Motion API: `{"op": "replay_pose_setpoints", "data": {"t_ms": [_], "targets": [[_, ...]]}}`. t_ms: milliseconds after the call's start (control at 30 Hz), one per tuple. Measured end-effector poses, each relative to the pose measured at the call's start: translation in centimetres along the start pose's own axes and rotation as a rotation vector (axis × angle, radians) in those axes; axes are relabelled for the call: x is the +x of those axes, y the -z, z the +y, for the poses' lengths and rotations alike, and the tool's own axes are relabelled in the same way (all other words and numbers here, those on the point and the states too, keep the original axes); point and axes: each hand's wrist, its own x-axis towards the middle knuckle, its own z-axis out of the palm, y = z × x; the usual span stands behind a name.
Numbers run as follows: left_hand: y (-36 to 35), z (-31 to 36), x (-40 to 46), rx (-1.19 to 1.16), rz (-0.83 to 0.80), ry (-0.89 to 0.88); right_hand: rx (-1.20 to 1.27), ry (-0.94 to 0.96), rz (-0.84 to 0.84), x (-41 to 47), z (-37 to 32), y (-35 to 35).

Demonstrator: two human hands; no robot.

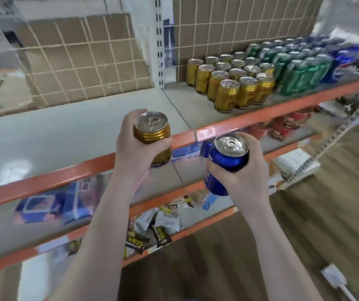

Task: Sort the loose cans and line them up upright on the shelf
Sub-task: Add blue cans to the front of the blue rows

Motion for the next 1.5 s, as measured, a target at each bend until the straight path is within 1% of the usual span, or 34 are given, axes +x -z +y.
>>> {"op": "replay_pose_setpoints", "data": {"t_ms": [167, 333, 500, 733, 867, 933, 1067, 1167, 1300, 1400, 1500], "targets": [[-8.0, 3.0, 1.6, 0.007, -0.041, -0.027, 0.018, -0.026, 0.045, 4.6, 4.5, 6.1], [-12.7, 4.6, 5.1, 0.014, -0.094, -0.119, 0.035, -0.055, 0.068, 9.7, 7.8, 8.2], [-17.9, 5.9, 9.2, -0.002, -0.133, -0.161, 0.014, -0.017, 0.106, 15.2, 10.4, 10.1], [-25.1, 9.5, 13.6, 0.09, -0.218, -0.207, 0.069, -0.061, 0.111, 22.1, 13.9, 14.2], [-30.5, 11.6, 15.1, 0.167, -0.203, -0.217, 0.095, -0.037, 0.037, 25.9, 17.1, 17.3], [-33.4, 12.5, 15.4, 0.188, -0.179, -0.188, 0.105, -0.02, -0.017, 27.8, 18.8, 19.3], [-38.8, 13.5, 16.3, 0.254, -0.079, -0.102, 0.096, 0.036, -0.169, 31.8, 22.0, 23.5], [-42.0, 13.7, 17.1, 0.328, -0.049, -0.043, 0.097, 0.069, -0.214, 34.0, 23.8, 25.5], [-44.4, 13.7, 18.5, 0.478, -0.113, -0.044, 0.139, 0.059, -0.283, 35.7, 25.4, 26.8], [-45.1, 13.1, 19.6, 0.635, -0.13, -0.04, 0.162, 0.065, -0.363, 36.4, 26.0, 27.1], [-45.3, 12.6, 20.5, 0.758, -0.159, -0.021, 0.184, 0.081, -0.394, 36.7, 26.4, 27.2]]}}
